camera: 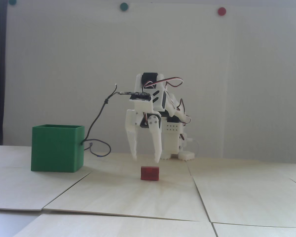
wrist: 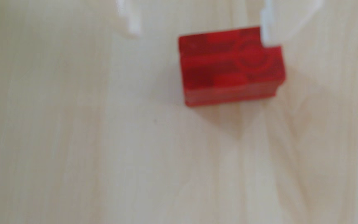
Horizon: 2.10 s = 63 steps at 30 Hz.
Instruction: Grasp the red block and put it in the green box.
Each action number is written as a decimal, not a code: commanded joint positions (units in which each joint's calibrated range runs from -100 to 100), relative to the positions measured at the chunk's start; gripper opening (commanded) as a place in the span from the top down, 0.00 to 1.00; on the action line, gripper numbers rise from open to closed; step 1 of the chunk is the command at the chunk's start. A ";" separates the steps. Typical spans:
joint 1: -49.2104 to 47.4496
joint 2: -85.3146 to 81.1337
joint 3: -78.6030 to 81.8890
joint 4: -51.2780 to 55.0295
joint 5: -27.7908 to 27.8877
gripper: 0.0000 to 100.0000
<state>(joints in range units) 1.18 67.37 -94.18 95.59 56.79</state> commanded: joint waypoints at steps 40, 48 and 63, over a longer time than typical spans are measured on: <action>0.38 -3.61 -4.22 -1.24 1.66 0.70; 0.38 -1.40 -4.22 -1.24 1.66 0.70; -1.39 -1.09 -4.22 -1.41 1.51 0.70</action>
<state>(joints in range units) 0.42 67.70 -94.18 95.59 58.03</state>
